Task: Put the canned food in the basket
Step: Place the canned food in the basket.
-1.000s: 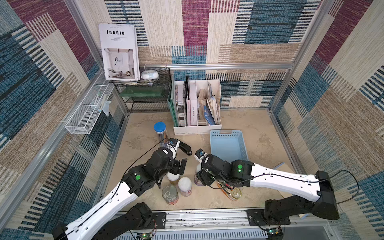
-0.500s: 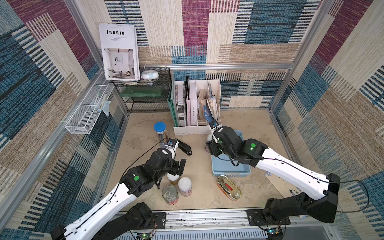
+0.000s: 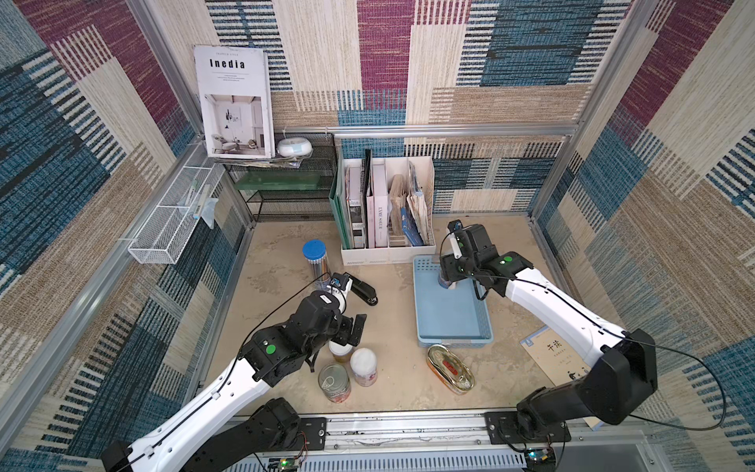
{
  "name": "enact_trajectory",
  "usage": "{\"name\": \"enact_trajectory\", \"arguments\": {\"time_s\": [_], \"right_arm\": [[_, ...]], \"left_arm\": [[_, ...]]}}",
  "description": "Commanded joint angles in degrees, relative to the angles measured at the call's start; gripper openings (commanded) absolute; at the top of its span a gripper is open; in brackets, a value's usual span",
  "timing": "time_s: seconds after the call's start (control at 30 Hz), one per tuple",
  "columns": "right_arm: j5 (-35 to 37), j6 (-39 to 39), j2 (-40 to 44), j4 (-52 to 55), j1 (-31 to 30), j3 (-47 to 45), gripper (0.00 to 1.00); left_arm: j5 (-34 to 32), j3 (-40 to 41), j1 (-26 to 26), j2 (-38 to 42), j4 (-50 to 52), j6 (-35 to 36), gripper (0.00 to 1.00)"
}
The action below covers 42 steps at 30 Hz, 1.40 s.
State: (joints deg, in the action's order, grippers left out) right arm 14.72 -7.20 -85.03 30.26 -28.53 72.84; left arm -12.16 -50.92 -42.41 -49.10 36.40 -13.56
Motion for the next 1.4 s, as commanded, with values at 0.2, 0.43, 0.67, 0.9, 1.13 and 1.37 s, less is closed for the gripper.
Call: {"name": "enact_trajectory", "arguments": {"time_s": [0.2, 0.43, 0.67, 0.9, 1.13, 1.37], "right_arm": [[-2.8, 1.6, -6.3, -10.2, 5.8, 0.6, 0.43], [-1.6, 2.2, -8.3, -13.0, 7.4, -0.8, 0.43], [1.0, 2.9, -8.8, -15.1, 8.0, -2.9, 0.43], [0.6, 2.2, -8.6, -16.7, 8.6, -5.6, 0.64], [-0.4, 1.9, -7.2, -15.3, 8.6, -6.0, 1.0], [-1.9, 1.0, -5.2, -13.8, 8.6, -6.0, 1.0]], "left_arm": [[1.1, 0.2, 0.1, -0.3, -0.3, -0.5, 0.99], [4.7, 0.5, 0.1, -0.3, -1.0, -0.4, 0.99], [10.1, -1.1, 0.1, -1.7, 2.0, -2.1, 0.99], [12.6, -4.7, -0.1, -2.8, 11.2, -6.9, 0.99], [20.7, -5.9, -1.6, -4.0, 18.2, -12.6, 0.99], [15.2, -6.8, -7.1, -6.2, 25.3, -14.4, 0.99]]}}
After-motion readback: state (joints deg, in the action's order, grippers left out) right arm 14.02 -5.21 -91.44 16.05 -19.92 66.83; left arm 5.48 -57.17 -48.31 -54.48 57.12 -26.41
